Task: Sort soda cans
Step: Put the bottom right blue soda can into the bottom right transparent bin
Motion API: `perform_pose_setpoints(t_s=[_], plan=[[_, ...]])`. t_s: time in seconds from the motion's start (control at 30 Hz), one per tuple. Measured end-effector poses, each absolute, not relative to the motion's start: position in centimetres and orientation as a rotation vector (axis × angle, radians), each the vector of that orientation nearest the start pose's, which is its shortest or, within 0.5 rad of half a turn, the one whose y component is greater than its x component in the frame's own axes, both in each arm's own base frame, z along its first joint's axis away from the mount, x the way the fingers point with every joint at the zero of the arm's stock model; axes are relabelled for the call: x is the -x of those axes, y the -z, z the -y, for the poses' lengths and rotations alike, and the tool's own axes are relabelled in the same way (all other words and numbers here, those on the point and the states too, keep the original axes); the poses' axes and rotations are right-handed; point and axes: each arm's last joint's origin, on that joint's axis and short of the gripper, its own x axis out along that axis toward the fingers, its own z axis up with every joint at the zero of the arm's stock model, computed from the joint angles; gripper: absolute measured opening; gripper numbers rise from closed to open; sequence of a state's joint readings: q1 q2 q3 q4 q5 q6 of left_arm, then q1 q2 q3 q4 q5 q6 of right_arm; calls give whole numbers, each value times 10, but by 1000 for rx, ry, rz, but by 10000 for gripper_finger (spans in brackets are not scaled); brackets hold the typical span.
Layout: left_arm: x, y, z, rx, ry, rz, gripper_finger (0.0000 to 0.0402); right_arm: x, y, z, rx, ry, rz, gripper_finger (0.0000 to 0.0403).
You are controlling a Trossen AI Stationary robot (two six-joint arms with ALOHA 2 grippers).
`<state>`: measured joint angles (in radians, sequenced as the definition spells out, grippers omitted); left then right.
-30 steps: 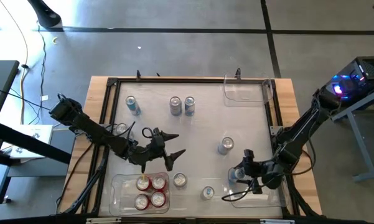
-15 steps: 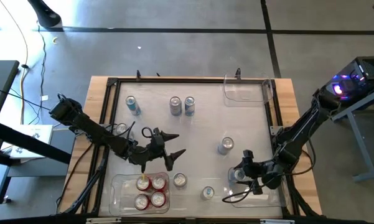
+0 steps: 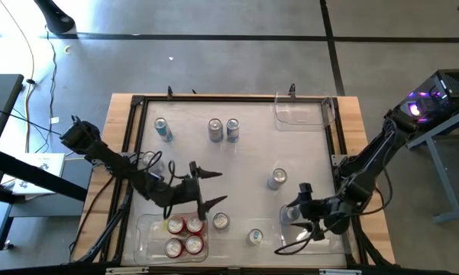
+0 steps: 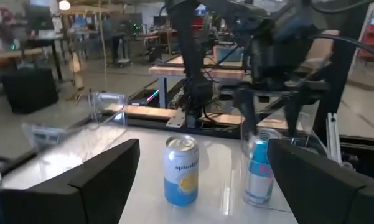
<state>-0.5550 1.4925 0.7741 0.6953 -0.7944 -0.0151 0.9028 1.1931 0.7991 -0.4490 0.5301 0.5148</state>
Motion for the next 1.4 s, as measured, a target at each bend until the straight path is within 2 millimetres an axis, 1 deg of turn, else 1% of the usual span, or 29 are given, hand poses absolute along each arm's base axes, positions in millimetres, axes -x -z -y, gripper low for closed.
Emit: perform_pose_setpoints(t_s=[0.13, 0.2, 0.3, 0.37, 0.47, 0.57, 0.67, 0.73, 0.8, 0.9, 1.03, 1.13, 1.23, 1.33, 1.4], plan=[[-279, -264, 159, -54, -195, -59, 349, -158, -257, -174, 99, -129, -646, 275], [-281, -275, 168, -71, -134, -105, 349, -160, -267, -176, 108, -120, -609, 275], [-289, -291, 184, -52, -26, -189, 349, -162, -281, -178, 117, -123, -571, 275], [-299, -291, 196, -60, 42, -259, 349, -163, -287, -178, 123, -123, -552, 275], [-320, -281, 212, -100, 123, -349, 349, -164, -294, -179, 131, -109, -528, 275], [-345, -275, 219, -124, 181, -397, 349, -164, -295, -179, 133, -109, -524, 275], [-368, -267, 216, -130, 226, -440, 349, -164, -295, -179, 116, -107, -526, 275], [-377, -260, 212, -121, 264, -468, 349, -163, -295, -179, 106, -110, -528, 275], [-385, -258, 205, -97, 307, -470, 349, -161, -295, -181, 105, -122, -528, 275], [-393, -255, 195, -80, 355, -479, 349, -157, -295, -185, 106, -144, -527, 275], [-402, -241, 185, -123, 462, -510, 349, -150, -296, -190, 104, -128, -501, 275], [-407, -233, 174, -151, 557, -545, 349, -147, -296, -192, 102, -104, -477, 275], [-408, -224, 165, -202, 619, -594, 349, -145, -297, -192, 87, -81, -463, 275], [-412, -221, 162, -293, 649, -553, 349, -145, -297, -192, 56, -69, -462, 275], [-414, -221, 162, -323, 667, -531, 349, -146, -297, -192, 40, -63, -461, 275]])
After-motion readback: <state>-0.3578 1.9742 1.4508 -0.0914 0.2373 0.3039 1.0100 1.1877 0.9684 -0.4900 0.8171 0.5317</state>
